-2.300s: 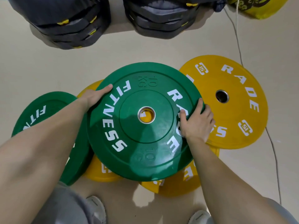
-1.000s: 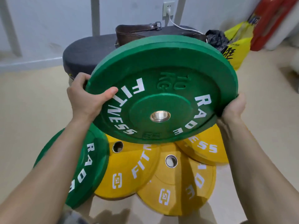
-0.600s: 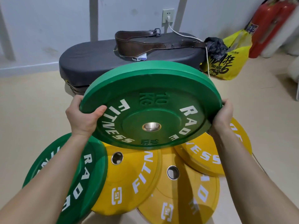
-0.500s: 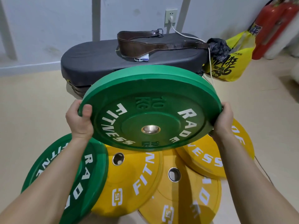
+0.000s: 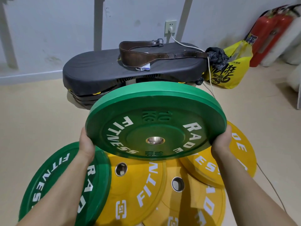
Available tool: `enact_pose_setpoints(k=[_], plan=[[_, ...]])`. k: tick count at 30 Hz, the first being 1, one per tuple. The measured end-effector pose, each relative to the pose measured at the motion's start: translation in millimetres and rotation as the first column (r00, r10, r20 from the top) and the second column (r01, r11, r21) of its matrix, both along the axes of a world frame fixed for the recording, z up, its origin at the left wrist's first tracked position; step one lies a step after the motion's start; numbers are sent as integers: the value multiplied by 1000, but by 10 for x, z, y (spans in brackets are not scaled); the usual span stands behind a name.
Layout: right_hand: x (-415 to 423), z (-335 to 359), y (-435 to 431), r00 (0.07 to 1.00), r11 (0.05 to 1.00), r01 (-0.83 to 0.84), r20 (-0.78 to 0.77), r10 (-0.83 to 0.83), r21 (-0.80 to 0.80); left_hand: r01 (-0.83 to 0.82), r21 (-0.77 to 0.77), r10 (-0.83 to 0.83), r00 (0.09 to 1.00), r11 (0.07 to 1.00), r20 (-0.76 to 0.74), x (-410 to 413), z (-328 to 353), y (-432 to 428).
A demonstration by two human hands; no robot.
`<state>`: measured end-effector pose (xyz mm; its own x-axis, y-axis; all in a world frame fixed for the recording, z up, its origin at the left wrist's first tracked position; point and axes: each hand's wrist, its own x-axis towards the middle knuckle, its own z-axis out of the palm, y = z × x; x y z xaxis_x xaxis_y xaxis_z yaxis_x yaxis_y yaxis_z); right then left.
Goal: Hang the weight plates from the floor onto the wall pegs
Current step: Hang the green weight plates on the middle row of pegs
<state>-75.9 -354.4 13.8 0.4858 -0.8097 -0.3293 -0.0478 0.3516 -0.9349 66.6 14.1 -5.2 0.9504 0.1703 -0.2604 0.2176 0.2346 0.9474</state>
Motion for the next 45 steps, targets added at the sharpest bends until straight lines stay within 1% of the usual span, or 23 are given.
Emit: enact_pose_setpoints(k=[2,5,8,10,12,15,18,19,20,23,24,26,28,29,30,32,33,34,35,37,39,43,45], plan=[[23,-24,-28,999,1000,14,-29,-14,0,-25,-5,24,999,1000,-36,-13,-69,-47],[-46,-87,-66,993,993,112,-36,-111,32,-51,-29,50,997,998,-58,-11,40,-215],[-160,-91,-51,977,967,200,38,-209,156,-120,-23,119,992,993,-45,-47,177,-347],[-254,-66,-16,977,961,195,44,-207,195,-148,-19,147,988,989,-54,-84,195,-360],[-334,-1,-9,977,965,182,72,-199,191,-167,-1,167,984,986,-68,-184,247,-340],[-341,132,-109,978,969,161,103,-183,188,-169,-47,167,985,985,-45,-278,417,-375],[-336,414,-196,974,968,168,117,-192,188,-185,-81,183,983,979,-31,-317,801,-433],[-274,516,-261,976,970,166,109,-186,175,-171,-98,171,985,980,-8,-285,964,-474],[-258,638,-283,981,973,172,68,-184,152,-150,-73,149,989,986,-16,-294,1099,-479],[-99,1346,-345,984,989,137,106,-142,57,-158,-48,159,987,986,1,-212,1793,-504],[-36,1690,-377,983,991,130,127,-130,12,-151,-28,151,988,988,-12,-136,2138,-494],[61,2386,-401,981,986,163,109,-158,-31,-106,-5,106,992,994,-72,-85,2779,-481],[120,3215,-422,983,984,162,100,-154,-76,-81,16,81,996,997,-21,-57,3604,-474],[139,3579,-443,983,983,165,93,-157,-82,-93,11,92,995,996,43,-28,4009,-464],[174,4038,-483,982,981,175,85,-168,-85,-104,25,102,992,994,71,16,4524,-427],[191,5090,-336,987,989,119,114,-109,-84,-115,15,114,990,993,86,65,5568,-322],[196,5444,-262,983,993,97,161,-87,-60,-119,-15,120,988,993,93,96,5885,-291],[233,5861,-177,976,990,131,183,-121,-43,-137,-6,137,986,991,95,146,6260,-241],[252,6274,-101,965,989,145,218,-146,21,-119,-24,121,987,993,107,178,6675,-197],[326,7155,18,948,982,175,258,-189,77,-78,-38,83,989,996,126,310,7607,-85],[374,7807,92,953,976,207,213,-216,67,-82,-26,84,987,996,139,387,8311,-11],[608,9000,182,940,979,198,275,-200,36,-67,-33,72,981,997,181,650,9557,38],[716,9380,169,938,980,196,283,-199,41,-49,-69,61,981,996,186,759,9937,25]])
